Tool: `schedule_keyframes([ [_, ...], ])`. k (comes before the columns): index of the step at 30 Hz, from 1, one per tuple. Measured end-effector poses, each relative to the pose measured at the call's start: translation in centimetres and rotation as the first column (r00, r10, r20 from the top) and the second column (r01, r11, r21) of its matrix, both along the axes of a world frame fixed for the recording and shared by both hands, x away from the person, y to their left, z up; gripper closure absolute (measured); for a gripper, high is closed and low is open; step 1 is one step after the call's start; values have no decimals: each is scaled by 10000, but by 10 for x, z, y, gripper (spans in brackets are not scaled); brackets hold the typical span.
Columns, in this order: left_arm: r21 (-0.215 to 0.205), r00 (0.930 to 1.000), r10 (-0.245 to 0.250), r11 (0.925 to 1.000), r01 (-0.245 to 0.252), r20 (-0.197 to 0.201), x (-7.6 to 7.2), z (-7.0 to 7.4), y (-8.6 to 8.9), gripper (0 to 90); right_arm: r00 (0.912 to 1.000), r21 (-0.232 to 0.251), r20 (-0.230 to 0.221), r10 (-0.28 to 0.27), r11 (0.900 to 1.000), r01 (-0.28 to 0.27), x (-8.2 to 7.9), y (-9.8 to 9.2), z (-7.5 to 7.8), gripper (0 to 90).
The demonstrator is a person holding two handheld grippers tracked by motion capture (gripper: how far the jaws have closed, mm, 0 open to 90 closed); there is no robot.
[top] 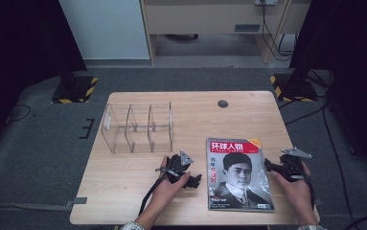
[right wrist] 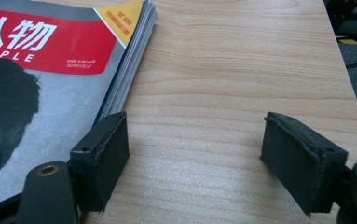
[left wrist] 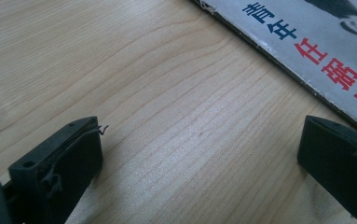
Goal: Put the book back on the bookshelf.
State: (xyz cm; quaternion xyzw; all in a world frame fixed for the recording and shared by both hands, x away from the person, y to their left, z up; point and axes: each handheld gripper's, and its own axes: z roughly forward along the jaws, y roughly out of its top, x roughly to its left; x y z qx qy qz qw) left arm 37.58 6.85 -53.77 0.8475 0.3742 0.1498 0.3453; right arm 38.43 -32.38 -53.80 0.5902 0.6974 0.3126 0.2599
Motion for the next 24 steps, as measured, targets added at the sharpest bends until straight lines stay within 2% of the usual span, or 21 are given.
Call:
schedule_keyframes([
  [5, 0, 10000, 5, 10000, -5, -3, 0, 0, 0, 0, 10000, 9, 4, 34, 10000, -34, 0, -1, 0, 232],
  [7, -5, 10000, 11, 10000, -11, -7, 0, 0, 0, 0, 10000, 158, -12, 5, 9999, -5, 0, -2, 0, 234],
  [10, -158, 10000, -2, 9999, 2, -5, 0, 1, -1, 19, 9999, 218, 74, -152, 9996, 150, -1, -7, 1, 228],
  [11, -479, 9999, -68, 9988, 64, -88, -1, 2, -1, 32, 9996, 296, 159, -231, 9993, 226, -2, -9, 3, 229],
  [12, -479, 9999, -68, 9988, 64, -88, -1, 2, -1, 36, 9993, 368, 231, -288, 9989, 280, -2, -9, 5, 230],
  [14, -773, 9998, -61, 9970, 77, 203, -5, 7, -3, 42, 9989, 461, 375, -279, 9986, 262, -4, -11, 10, 230],
  [18, -994, 9992, -236, 9947, 267, 325, -9, 10, -7, 47, 9988, 576, 490, -72, 9983, 43, -8, -9, 15, 214],
  [19, -1067, 9986, -358, 9935, 399, 397, -12, 12, -11, 50, 9984, 677, 544, 180, 9975, -216, -11, -4, 18, 198],
  [24, -1360, 9969, -733, 9878, 763, 275, -22, 14, -22, 54, 9955, 807, 628, 708, 9939, -757, -12, 6, 21, 157],
])
